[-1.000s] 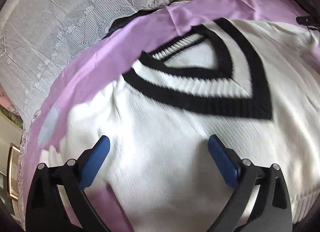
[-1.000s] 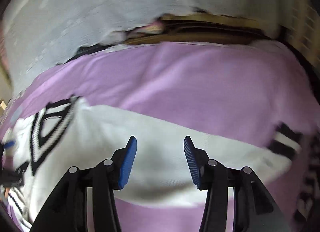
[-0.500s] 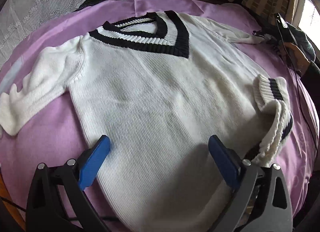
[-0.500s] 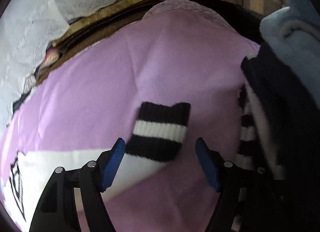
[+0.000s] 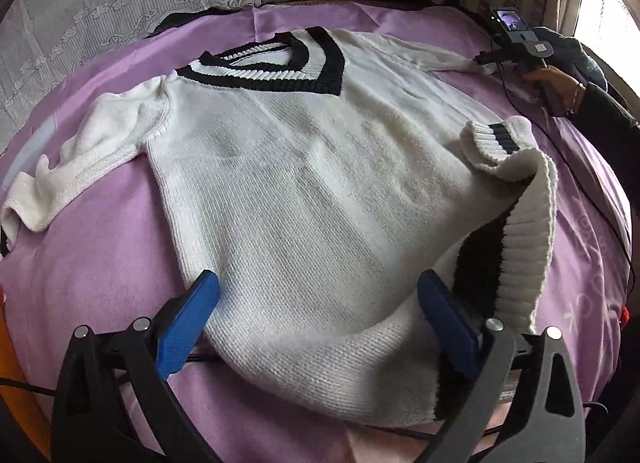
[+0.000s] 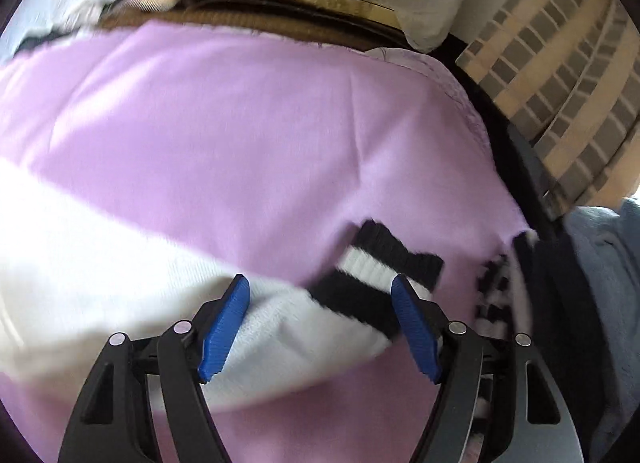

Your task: Fold small clothes

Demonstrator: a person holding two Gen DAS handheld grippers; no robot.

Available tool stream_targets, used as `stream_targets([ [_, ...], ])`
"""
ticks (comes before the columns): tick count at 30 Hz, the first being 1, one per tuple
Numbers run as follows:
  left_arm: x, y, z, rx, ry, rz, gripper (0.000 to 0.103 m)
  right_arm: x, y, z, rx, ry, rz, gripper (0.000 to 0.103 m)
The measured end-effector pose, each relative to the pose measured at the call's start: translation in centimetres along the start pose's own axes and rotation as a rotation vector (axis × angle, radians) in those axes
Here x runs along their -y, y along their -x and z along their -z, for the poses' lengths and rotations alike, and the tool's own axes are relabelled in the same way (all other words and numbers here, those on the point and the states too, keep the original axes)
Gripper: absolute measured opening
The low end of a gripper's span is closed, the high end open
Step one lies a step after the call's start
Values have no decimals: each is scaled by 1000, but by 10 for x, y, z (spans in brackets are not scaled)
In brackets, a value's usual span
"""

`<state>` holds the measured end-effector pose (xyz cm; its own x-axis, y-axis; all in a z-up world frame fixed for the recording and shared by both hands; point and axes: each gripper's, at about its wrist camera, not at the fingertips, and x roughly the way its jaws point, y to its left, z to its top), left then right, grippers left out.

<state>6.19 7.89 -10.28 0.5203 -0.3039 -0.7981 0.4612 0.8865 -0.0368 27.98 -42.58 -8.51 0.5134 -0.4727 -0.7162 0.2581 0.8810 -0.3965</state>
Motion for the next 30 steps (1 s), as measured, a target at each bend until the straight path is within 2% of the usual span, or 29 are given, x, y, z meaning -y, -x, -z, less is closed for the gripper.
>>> stream_targets([
  [3,-1,3,1,17,2,3,98,15,20,29,5,42,42,86],
  [6,-1,7,2,32,5,15,98,39,47,71,-22,75,65,86],
  [8,-1,10,3,43,4,24,98,41,63,90,17,125,79,86],
  [10,-1,15,3,64,7,39,98,43,83,92,62,61,50,86],
  [13,-2,25,2,99,21,43,98,50,94,77,117,-86,-95,86],
  [14,-2,28,3,103,29,45,98,50,93,73,125,-136,-138,82],
  [15,-2,29,5,99,41,46,98,53,91,69,131,-194,-203,71],
  [16,-2,30,8,93,52,45,98,53,91,70,129,-266,-306,68],
  [18,0,31,15,77,71,49,98,42,100,78,115,-317,-481,67],
  [20,4,33,23,64,77,33,98,17,123,93,129,-260,-638,67],
  [23,7,35,28,49,94,4,98,-19,169,124,164,-141,-795,67],
  [25,4,33,26,40,129,29,98,-40,196,138,199,-57,-883,69],
  [28,6,26,21,17,171,57,98,-76,218,136,218,66,-924,69],
  [30,10,24,19,9,185,63,98,-100,214,123,190,147,-949,71],
])
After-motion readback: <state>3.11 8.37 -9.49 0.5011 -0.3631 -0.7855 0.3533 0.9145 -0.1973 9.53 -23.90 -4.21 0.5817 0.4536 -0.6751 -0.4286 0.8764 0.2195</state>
